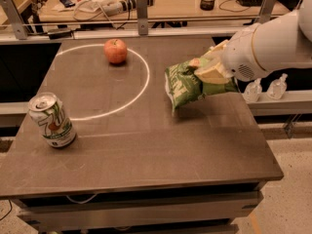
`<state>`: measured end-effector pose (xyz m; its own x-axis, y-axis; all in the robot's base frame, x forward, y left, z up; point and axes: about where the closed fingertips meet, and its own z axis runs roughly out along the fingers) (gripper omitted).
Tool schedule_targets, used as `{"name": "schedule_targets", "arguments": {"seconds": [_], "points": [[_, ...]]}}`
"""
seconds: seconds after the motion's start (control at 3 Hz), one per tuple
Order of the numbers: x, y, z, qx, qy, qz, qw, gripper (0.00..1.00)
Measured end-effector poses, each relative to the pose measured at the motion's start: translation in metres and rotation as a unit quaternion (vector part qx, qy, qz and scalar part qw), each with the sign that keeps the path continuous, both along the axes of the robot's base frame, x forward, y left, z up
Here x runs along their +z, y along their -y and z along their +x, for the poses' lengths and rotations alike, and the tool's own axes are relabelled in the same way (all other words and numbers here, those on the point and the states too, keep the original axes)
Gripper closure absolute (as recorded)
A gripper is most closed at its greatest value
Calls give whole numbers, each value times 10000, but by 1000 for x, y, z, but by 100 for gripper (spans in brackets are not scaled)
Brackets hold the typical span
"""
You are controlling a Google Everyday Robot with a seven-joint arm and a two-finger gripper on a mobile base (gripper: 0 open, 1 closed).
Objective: Move green jalapeno chip bag near apple
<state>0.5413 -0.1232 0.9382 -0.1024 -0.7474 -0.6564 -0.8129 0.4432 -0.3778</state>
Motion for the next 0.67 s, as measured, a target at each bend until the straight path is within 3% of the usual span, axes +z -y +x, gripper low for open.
{"name": "schedule_targets", "arguments": {"seconds": [0.33, 0.67], "points": [[6, 16, 24, -694, 95, 205, 9973, 100], [8, 18, 49, -1106, 187, 733, 9910, 100]]}}
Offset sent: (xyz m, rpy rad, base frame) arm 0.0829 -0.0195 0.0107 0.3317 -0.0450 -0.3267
